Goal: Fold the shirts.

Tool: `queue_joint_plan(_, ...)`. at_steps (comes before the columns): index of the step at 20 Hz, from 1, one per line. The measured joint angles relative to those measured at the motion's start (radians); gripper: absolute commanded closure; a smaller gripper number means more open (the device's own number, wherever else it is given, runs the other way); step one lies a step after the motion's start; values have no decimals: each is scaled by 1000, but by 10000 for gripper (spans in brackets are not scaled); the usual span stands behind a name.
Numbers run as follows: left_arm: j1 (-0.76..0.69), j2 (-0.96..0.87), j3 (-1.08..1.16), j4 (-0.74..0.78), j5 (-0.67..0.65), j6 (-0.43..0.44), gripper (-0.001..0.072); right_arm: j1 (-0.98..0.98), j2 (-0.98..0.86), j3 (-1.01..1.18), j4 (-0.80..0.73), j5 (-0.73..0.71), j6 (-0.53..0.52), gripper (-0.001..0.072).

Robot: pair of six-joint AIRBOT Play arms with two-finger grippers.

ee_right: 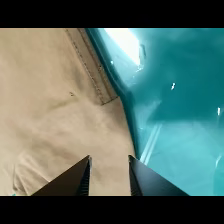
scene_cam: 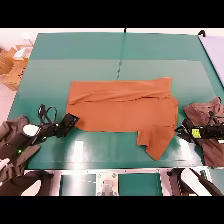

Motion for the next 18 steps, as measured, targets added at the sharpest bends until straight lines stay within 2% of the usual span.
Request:
queue_joint_plan(1,0,-12,-2,-43,-1,25,127,0,0,0,4,-5,0,341)
queue_joint_plan(2,-1,-22,-4,-74,-4,47,369,0,0,0,7,-8,0,341)
queue_joint_plan(4,-2,-36,-9,-106,-13,85,682,0,0,-2,12,-11,0,344)
queue_joint_plan(9,-3,-43,-8,-166,14,166,686,-2,0,-2,8,0,0,342)
queue_joint_plan(10,-3,-44,-8,-171,23,174,686,-2,0,-4,1,16,0,339)
queue_joint_plan(12,-3,-44,-7,-179,34,185,686,-2,0,-24,-8,42,0,287)
queue_joint_plan(18,-2,-44,-7,-190,30,200,686,-2,4,-185,82,40,-13,290)
